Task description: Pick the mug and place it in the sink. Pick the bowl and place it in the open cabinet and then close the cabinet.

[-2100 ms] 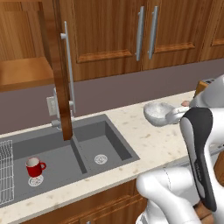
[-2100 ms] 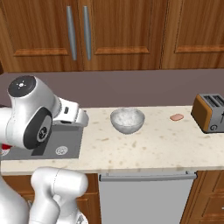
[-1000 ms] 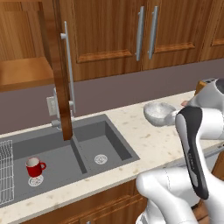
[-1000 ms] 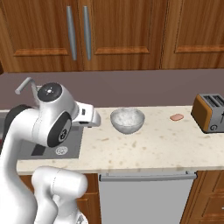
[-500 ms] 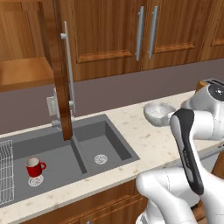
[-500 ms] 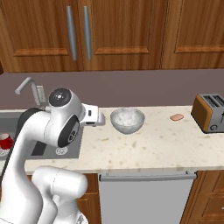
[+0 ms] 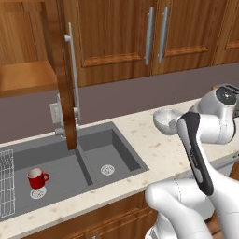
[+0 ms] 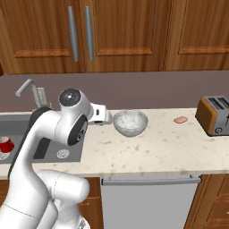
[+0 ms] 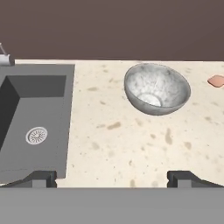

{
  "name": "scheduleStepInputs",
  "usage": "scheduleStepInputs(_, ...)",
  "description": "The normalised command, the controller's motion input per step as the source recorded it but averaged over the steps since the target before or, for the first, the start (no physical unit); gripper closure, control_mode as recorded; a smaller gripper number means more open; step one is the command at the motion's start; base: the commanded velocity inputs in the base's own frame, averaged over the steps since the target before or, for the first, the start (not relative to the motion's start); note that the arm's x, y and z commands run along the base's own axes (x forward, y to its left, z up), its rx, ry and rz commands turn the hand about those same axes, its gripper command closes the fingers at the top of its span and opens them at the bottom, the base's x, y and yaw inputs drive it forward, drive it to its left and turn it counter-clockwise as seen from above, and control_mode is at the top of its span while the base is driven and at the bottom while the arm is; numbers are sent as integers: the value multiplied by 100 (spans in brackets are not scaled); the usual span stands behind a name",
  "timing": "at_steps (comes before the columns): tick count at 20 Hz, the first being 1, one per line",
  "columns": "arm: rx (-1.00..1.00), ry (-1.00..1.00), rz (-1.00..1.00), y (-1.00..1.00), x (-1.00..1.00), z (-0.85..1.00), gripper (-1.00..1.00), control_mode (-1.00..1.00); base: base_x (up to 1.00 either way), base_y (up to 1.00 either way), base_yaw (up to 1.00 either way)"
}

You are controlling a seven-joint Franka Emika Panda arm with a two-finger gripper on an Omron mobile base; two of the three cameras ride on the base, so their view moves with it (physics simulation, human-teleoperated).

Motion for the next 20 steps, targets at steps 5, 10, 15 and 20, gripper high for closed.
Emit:
scheduleStepInputs(5,0,0,0,-1,31,-3,-100,-100,0,0,0)
scheduleStepInputs(10,0,0,0,-3,30,-17,-100,-100,0,0,0)
scheduleStepInputs(15,0,0,1,-1,24,-30,-100,-100,0,0,0)
scheduleStepInputs(20,-1,0,0,0,27,-26,-100,-100,0,0,0)
